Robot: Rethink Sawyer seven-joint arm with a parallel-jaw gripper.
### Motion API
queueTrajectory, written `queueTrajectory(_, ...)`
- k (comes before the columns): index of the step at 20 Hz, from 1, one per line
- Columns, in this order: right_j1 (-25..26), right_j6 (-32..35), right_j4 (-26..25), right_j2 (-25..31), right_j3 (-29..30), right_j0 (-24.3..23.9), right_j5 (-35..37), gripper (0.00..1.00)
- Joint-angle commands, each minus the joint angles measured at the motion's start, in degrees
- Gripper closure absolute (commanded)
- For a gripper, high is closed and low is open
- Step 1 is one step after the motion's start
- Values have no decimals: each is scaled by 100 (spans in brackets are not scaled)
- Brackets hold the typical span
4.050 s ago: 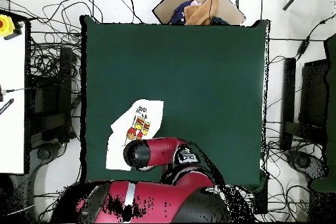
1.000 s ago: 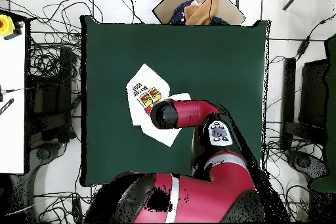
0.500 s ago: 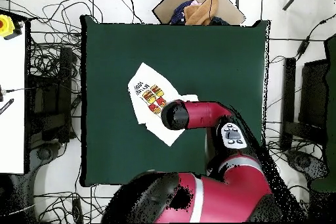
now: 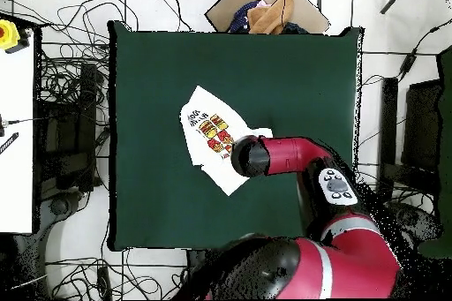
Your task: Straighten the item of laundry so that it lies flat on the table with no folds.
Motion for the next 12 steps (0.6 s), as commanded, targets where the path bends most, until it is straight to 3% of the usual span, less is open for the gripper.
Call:
queueTrajectory(1,598,-959,-859,74,883,-364,603,100)
queueTrajectory(9,517,132,-833,-341,1602,-46,138,100)
queueTrajectory(12,379,254,-744,-420,1836,12,184,100)
